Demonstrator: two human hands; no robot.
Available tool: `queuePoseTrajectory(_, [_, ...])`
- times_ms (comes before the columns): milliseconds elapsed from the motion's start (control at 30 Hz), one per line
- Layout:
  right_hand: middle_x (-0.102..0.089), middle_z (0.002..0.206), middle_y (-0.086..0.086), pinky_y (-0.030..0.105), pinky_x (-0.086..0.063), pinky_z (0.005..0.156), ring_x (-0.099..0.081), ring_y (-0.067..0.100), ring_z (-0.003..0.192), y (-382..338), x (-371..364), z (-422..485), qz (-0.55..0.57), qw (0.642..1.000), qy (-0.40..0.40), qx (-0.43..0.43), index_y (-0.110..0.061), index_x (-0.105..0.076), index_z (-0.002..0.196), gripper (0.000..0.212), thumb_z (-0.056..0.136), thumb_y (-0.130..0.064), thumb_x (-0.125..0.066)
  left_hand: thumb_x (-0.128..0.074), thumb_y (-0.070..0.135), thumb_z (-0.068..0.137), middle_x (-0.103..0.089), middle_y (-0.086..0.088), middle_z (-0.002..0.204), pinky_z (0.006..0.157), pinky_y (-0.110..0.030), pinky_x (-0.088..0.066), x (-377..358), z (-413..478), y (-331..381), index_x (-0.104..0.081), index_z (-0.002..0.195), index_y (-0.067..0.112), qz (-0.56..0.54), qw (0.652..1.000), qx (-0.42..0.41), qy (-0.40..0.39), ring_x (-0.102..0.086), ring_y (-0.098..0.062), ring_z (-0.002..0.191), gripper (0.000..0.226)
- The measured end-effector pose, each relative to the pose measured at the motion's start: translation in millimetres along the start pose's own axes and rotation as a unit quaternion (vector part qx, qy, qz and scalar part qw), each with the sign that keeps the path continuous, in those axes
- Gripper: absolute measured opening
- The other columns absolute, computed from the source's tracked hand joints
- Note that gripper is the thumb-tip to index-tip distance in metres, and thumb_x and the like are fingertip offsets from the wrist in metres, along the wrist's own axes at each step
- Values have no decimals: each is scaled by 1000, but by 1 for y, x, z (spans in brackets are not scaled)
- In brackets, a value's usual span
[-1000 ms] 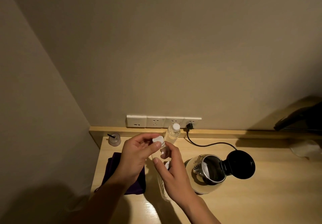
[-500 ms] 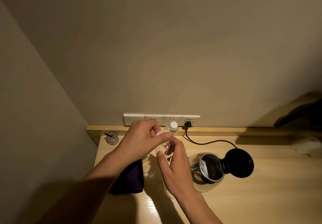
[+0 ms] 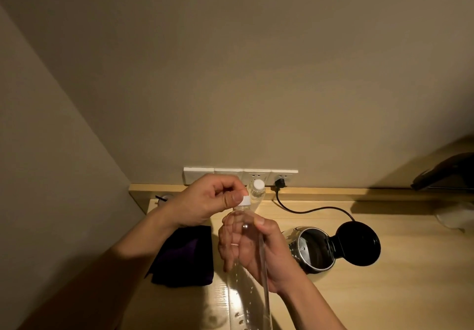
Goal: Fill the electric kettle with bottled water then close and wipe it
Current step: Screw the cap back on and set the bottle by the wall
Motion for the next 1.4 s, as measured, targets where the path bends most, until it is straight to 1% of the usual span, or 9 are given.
queuePoseTrajectory(100, [-63, 93, 18, 34, -56, 67, -64, 31, 82, -8, 16, 5, -156, 979, 127, 42, -5, -58, 114, 53, 86, -49, -68, -61, 79, 79, -76, 17, 91, 78, -20, -51, 7, -5, -13, -73, 111, 25, -29, 993, 38, 111, -66, 1, 82, 64])
queuePoseTrajectory(200, [-69, 99, -3, 28, -55, 78, -67, 17, 93, -19, 31, 7, -328, 907, 247, 93, -32, -59, 114, 35, 85, -45, -73, -53, 88, 76, -73, 21, 95, 79, -29, -55, 14, -24, -38, -68, 120, 35, -17, 974, 74, 215, -63, 1, 77, 71])
queuePoseTrajectory(300, [-66, 104, -8, 31, -56, 83, -64, 6, 97, -28, 38, 13, -421, 843, 320, 102, -35, -51, 114, 45, 82, -40, -83, -65, 43, 96, -68, 16, 113, 99, -46, -58, 4, -41, -72, -63, 121, 41, 42, 965, 141, 219, -66, -6, 99, 25])
queuePoseTrajectory(400, [-62, 104, -8, 35, -56, 83, -62, 7, 96, -34, 39, 26, -475, 804, 347, 87, -28, -47, 112, 53, 78, -43, -85, -81, 23, 87, -60, 17, 124, 99, -42, -56, -9, -45, -101, -56, 128, 47, 79, 964, 158, 197, -62, -9, 110, 54])
queuePoseTrajectory(567, [-63, 108, -9, 21, -52, 80, -62, 6, 100, -38, 40, 57, -548, 794, 257, 59, -26, -48, 115, 57, 78, -46, -86, -82, 27, 80, -66, 19, 127, 101, -47, -56, -1, -25, -121, -56, 132, 46, 93, 962, 139, 213, -62, -6, 117, 61])
queuePoseTrajectory(733, [-62, 137, -9, 26, -49, 100, -58, 4, 123, -64, 53, 80, -618, 769, 151, 56, -27, -51, 143, 64, 87, -44, -77, -79, 57, 71, -68, 21, 124, 100, -51, -55, 21, -6, -140, -52, 133, 52, 98, 963, 153, 199, -65, -8, 115, 68])
queuePoseTrajectory(933, [-73, 120, -9, 29, -51, 92, -64, 6, 107, -70, 73, 113, -704, 707, 61, 11, -23, -71, 122, 34, 89, -30, -78, -87, 49, 71, -71, 21, 121, 103, -48, -55, 31, 8, -175, -54, 127, 53, 79, 966, 170, 177, -67, -5, 114, 65])
queuePoseTrajectory(1167, [-74, 122, -2, 42, -55, 95, -69, 17, 111, -50, 90, 128, -771, 636, 22, -18, -22, -69, 125, 37, 90, -32, -76, -90, 34, 73, -71, 22, 120, 102, -48, -57, 31, 18, -205, -55, 124, 51, 86, 965, 180, 169, -69, -5, 113, 64])
queuePoseTrajectory(1400, [-74, 125, -2, 43, -56, 95, -69, 18, 113, -48, 99, 133, -788, 615, 27, -32, -24, -65, 129, 38, 93, -32, -73, -89, 40, 73, -65, 39, 114, 100, -44, -58, 26, 21, -209, -50, 115, 68, 92, 960, 178, 193, -67, -2, 111, 64])
Point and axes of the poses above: each hand's wrist, its own z-axis towards the middle knuckle, its own x-axis out of the back of the hand, y = z × x, the point moved 5 cm from there along z, towards the middle knuckle
